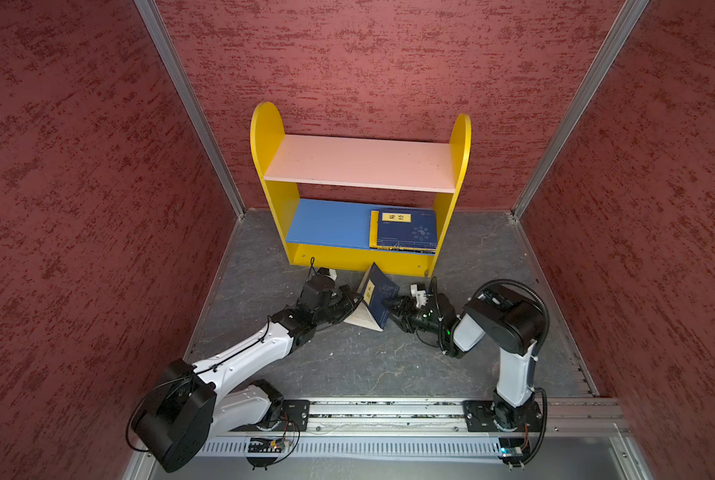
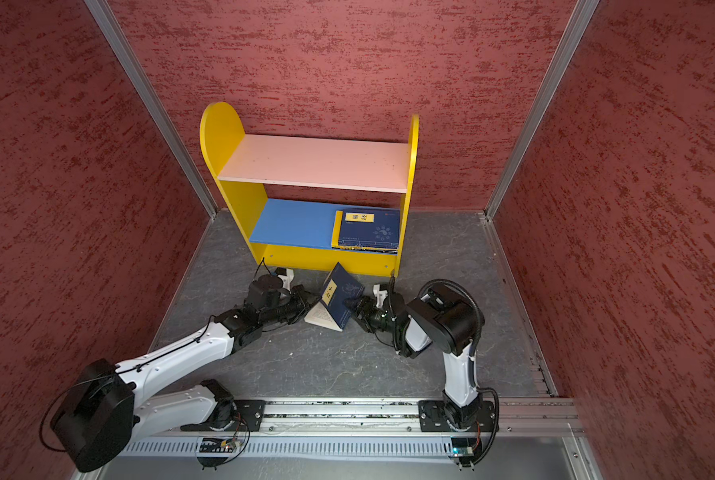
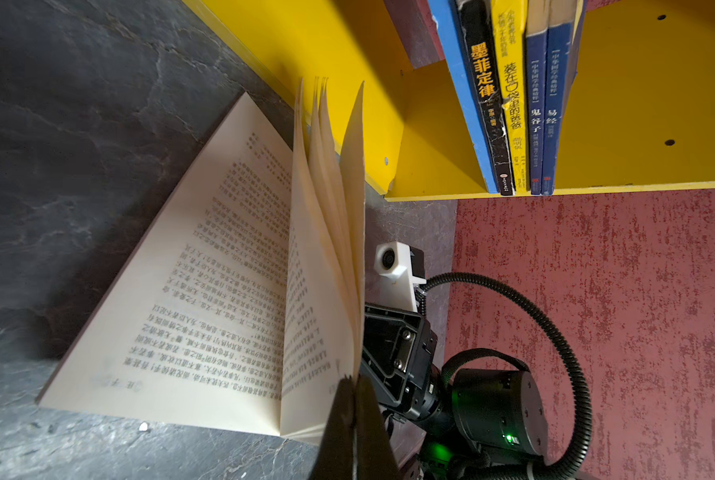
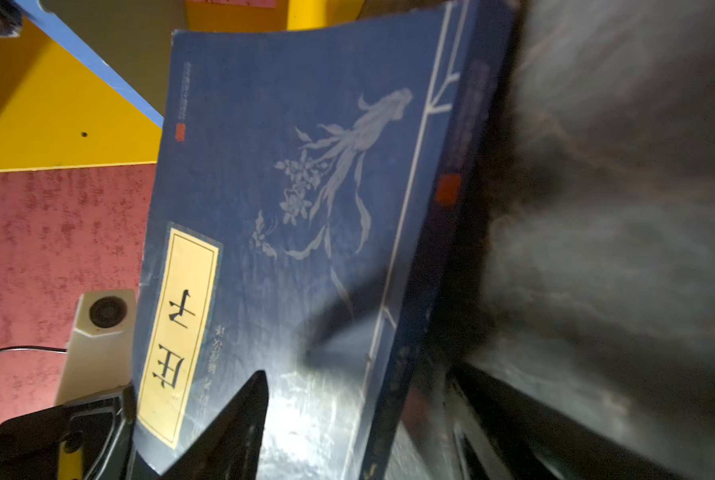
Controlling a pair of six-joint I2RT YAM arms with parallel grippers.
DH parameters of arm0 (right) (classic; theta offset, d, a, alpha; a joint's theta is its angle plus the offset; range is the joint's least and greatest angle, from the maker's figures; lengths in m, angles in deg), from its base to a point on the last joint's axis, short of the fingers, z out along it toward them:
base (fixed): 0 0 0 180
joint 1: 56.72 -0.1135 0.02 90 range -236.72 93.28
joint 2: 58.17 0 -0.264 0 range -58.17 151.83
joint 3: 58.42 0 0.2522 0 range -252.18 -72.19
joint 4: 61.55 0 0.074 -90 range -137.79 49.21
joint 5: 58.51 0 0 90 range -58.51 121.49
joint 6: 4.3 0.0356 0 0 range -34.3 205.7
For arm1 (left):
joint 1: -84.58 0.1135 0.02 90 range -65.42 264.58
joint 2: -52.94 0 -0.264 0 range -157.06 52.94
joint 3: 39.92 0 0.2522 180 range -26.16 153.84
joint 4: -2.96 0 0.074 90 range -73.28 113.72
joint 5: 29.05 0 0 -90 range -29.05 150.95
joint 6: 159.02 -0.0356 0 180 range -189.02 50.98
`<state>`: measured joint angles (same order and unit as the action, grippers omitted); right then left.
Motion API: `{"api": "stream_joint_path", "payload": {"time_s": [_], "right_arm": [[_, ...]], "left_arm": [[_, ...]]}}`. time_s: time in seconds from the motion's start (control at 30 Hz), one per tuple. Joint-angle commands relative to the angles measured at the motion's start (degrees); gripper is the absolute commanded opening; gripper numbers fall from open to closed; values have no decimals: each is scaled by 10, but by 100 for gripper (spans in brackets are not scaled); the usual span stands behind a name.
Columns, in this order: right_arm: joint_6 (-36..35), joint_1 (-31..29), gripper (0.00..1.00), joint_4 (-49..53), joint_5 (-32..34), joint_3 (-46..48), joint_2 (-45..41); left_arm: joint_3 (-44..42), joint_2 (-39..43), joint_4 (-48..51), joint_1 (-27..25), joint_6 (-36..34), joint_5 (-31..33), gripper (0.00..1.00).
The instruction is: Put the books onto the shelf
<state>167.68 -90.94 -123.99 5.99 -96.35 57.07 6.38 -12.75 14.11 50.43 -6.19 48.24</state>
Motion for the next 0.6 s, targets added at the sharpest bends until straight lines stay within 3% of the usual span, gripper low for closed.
{"api": "stream_joint_path", "payload": {"time_s": [0.0,0.27,0.57], "right_arm": [[63,3,58,-141,2,11,44],[-4,3,28,-10,8,-17,-10],[-13,3,8,33,19,-28,-34]], "left_arm": [[-6,17,-16,6,7,-8,0],[-31,29,-6,16,18,-14,0],[-49,68,39,33,21,0,0]]}}
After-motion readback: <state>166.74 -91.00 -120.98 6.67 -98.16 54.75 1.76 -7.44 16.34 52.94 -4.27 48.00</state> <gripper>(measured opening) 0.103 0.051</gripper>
